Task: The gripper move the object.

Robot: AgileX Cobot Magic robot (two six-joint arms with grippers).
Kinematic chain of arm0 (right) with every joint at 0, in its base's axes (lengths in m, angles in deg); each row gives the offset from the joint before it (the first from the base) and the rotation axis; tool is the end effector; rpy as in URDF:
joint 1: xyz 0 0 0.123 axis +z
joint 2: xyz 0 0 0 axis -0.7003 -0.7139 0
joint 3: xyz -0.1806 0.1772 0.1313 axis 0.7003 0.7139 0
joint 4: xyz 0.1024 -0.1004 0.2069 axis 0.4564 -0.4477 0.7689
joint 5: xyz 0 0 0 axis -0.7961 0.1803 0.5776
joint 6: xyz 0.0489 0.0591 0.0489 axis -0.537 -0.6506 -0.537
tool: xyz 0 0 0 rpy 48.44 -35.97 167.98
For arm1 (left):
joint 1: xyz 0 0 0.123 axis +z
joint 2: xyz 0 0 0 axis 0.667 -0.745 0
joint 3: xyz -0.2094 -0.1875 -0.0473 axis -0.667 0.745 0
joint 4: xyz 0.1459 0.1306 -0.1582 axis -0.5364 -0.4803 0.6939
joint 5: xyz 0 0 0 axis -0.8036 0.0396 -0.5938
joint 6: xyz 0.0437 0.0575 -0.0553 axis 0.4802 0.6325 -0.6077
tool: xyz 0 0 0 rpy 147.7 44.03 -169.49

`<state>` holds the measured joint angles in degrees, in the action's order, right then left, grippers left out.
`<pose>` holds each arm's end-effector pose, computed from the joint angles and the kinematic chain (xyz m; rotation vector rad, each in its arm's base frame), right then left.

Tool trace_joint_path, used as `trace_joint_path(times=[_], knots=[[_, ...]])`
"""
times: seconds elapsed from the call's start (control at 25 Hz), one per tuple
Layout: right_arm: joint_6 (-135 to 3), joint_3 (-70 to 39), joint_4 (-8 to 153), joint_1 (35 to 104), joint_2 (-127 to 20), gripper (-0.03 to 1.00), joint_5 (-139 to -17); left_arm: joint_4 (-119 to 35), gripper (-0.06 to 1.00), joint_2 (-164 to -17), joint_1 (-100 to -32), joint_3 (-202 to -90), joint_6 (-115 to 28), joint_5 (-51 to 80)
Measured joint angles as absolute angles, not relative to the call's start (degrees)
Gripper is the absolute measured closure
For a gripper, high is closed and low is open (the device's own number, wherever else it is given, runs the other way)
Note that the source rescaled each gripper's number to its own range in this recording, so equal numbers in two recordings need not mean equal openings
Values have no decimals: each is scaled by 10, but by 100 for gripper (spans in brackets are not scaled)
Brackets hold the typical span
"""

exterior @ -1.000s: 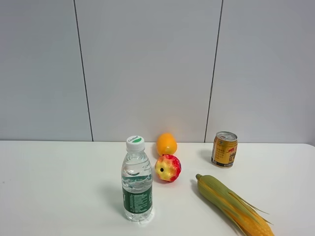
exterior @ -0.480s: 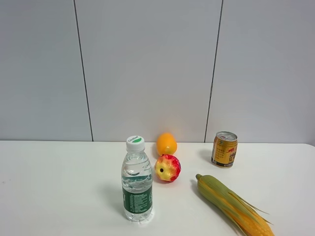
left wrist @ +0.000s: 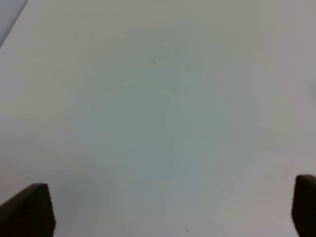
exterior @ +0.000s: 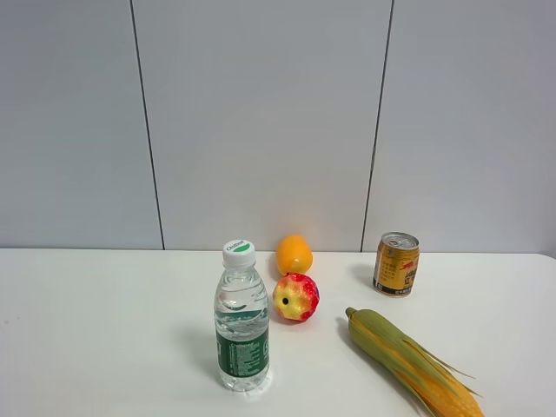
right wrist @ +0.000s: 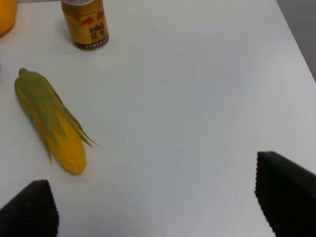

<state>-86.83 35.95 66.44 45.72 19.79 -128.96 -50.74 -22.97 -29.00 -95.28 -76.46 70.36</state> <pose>-0.0058 0.0025 0.2792 -0.0640 2.0298 0.0272 0.0116 -0.0042 0.2804 -0.2225 2.1051 0.0402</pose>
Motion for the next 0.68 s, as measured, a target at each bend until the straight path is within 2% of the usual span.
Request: trace_joint_path(times=[0.68], knots=[[-868, 359, 664, 457, 198, -3, -1290, -507, -6, -230, -290, -953, -765, 706]])
